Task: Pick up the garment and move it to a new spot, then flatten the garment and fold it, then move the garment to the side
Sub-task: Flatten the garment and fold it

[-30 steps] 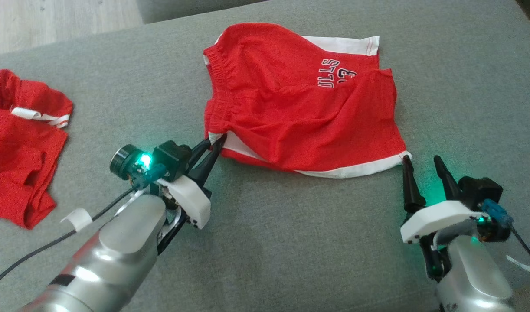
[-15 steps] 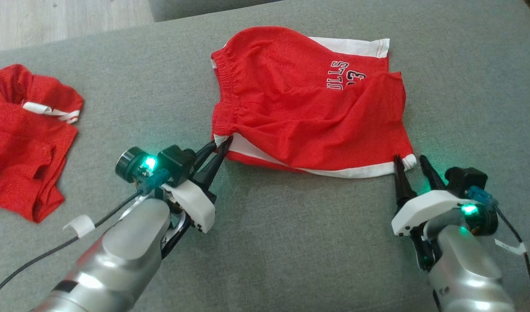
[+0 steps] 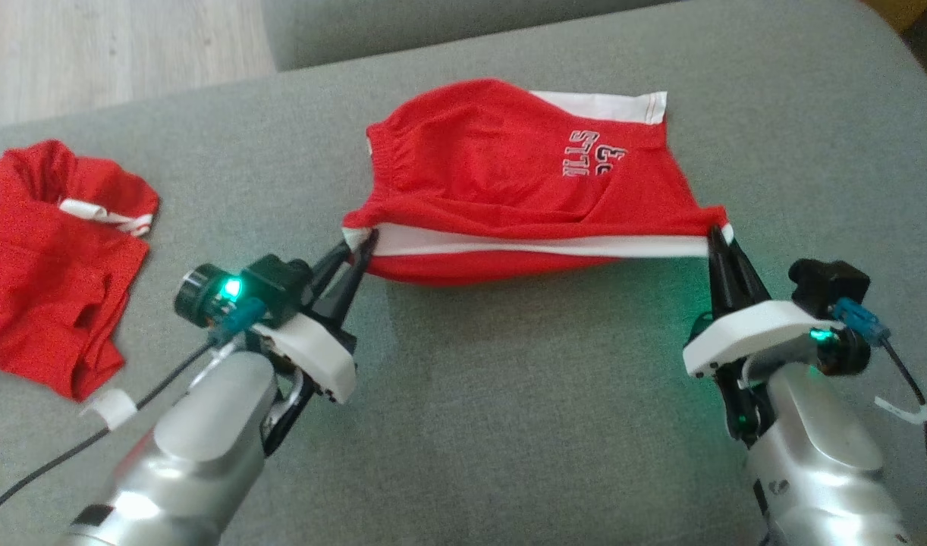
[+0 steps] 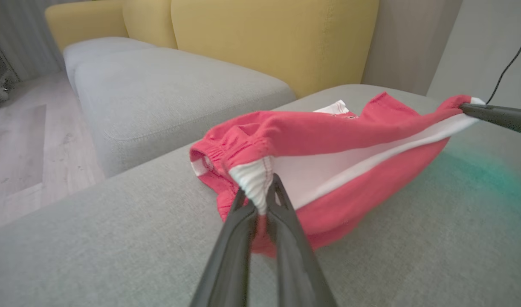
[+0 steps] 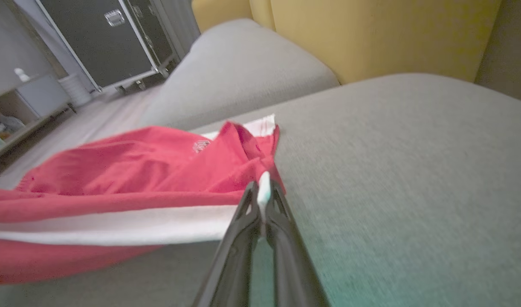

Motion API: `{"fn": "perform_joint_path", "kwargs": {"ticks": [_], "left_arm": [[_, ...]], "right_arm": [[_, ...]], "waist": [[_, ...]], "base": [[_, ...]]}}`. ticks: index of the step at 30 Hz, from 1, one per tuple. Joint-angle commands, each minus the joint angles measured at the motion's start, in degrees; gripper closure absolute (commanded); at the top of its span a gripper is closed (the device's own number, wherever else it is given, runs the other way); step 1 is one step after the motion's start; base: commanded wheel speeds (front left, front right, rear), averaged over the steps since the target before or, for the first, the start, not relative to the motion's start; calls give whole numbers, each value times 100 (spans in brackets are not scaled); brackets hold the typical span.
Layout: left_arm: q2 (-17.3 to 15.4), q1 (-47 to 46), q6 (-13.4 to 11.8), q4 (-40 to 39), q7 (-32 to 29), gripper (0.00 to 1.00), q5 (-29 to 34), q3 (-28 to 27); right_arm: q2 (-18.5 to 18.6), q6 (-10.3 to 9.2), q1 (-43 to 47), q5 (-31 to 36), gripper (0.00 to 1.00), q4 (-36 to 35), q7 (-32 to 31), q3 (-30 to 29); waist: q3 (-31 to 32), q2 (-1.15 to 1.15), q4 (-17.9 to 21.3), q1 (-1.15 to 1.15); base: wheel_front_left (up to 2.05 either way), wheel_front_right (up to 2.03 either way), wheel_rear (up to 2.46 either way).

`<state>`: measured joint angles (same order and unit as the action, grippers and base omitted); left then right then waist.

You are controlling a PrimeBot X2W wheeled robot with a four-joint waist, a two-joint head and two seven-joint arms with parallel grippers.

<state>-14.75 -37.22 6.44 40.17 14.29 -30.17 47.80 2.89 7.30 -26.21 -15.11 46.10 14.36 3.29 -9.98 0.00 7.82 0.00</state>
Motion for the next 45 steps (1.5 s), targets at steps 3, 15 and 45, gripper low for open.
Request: {"fn": "perform_joint_path", "kwargs": {"ticks": [3, 15, 45], "left_arm": [[-286, -260, -73, -266, 71, 100, -51, -431], [-773, -1119, -152, -707, -307, 100, -216, -844], [-1210, -2228, -457, -1839, -1028, 100, -461, -1293]], "right_arm": [[-2, 19, -85, -159, 100, -536, 62, 313], [-2, 19, -1268, -11, 100, -1436, -285, 565], [-2, 19, -2610, 1266, 100, -1967, -1082, -150]], "waist": [[293, 0, 29, 0], [1150, 0, 55, 0], [-169, 0, -93, 0]], "base": [[0, 0, 0], [0, 0, 0], [0, 0, 0]]}}
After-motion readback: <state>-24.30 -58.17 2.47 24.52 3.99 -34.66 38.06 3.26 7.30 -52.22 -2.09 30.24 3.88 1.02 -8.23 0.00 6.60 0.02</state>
